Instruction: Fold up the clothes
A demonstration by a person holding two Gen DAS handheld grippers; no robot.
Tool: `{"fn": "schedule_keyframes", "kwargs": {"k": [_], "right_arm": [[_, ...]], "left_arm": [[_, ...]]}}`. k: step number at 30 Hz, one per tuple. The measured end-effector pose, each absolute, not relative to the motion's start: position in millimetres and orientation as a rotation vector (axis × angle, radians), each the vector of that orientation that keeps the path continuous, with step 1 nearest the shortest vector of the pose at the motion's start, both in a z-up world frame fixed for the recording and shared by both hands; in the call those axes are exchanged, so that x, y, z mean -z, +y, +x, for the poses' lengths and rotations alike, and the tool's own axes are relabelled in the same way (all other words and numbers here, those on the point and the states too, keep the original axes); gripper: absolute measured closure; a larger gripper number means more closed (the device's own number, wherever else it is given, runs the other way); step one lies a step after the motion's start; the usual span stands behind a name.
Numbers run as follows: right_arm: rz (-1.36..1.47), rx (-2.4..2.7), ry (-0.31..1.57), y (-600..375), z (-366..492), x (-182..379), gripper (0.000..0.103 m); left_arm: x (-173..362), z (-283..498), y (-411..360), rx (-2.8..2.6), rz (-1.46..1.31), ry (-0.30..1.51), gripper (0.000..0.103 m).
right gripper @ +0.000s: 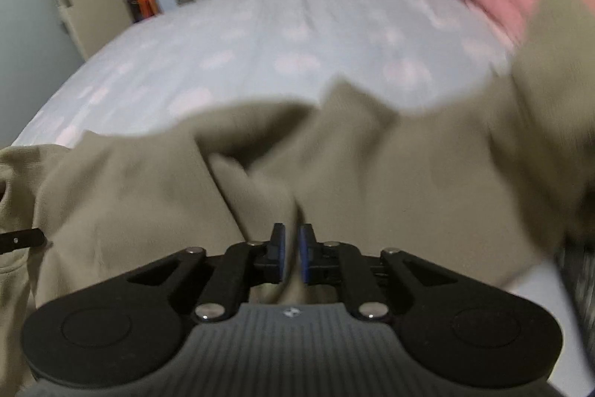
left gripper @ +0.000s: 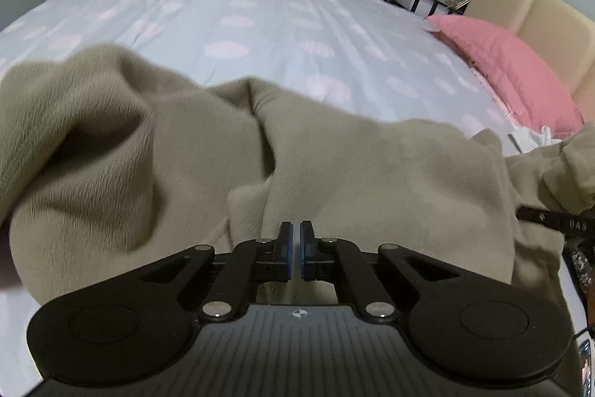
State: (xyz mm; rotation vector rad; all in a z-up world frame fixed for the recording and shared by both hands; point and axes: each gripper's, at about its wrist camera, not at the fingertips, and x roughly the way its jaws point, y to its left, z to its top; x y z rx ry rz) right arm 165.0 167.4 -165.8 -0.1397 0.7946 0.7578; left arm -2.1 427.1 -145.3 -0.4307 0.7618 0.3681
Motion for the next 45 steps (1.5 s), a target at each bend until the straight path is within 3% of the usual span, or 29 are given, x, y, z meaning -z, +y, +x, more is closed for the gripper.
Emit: {"fn": "schedule_keyframes", "kwargs": {"k": [1,11,12,13,14,16,21,22,28,33,36,38,40,45], "right_arm": [[-0.173,-0.78,0.768,173.9,166.9,161.3,0.064],[-0.421,-0.986,0.723,229.9,174.1,164.7,0.062],[-0.425,-0.987,0.723,231.3,172.6,167.2,0.068],[-0.408,-0.981,0.732,230.0,173.7,170.0,0.085],[-0.371,-0.964,0.747,225.0,177.2,171.8,0.091],[-0.279,-0.912,0.781,209.8,185.7,174.0,0.096],[-0.07,-0.767,0.892,165.6,206.5,189.9,0.097],[-0.055,-0.728,0.908,158.5,208.5,192.7,0.103],[0.052,-0.701,0.953,120.1,209.3,195.6,0.103],[0.106,-0.774,0.911,123.4,185.3,171.7,0.086],[0.088,-0.864,0.838,134.6,150.0,154.9,0.086],[0.025,-0.94,0.82,150.3,121.8,151.0,0.085],[-0.048,-0.994,0.821,166.6,94.7,152.3,0.076],[-0.215,-0.986,0.933,184.0,47.7,189.2,0.077]], "left_arm": [[144.3,1.0,428.3,-0.369,-0.429,0.76,0.102],[166.2,22.0,429.3,-0.363,-0.441,0.815,0.102],[168.2,21.9,428.6,-0.364,-0.439,0.819,0.102],[169.9,21.6,428.1,-0.365,-0.436,0.823,0.103],[171.7,21.2,427.6,-0.367,-0.433,0.826,0.103],[173.2,19.4,428.8,-0.364,-0.436,0.831,0.103],[177.3,15.4,431.5,-0.356,-0.448,0.835,0.103],[177.7,14.2,431.7,-0.357,-0.45,0.836,0.103],[172.3,0.2,430.4,-0.346,-0.496,0.799,0.103],[151.7,-18.0,410.4,-0.302,-0.479,0.722,0.102],[143.8,-24.0,391.8,-0.24,-0.484,0.7,0.1],[145.6,-19.9,378.5,-0.206,-0.474,0.724,0.098],[152.7,-14.5,364.1,-0.19,-0.448,0.772,0.097],[179.0,-21.6,345.1,-0.197,-0.434,0.887,0.097]]}}
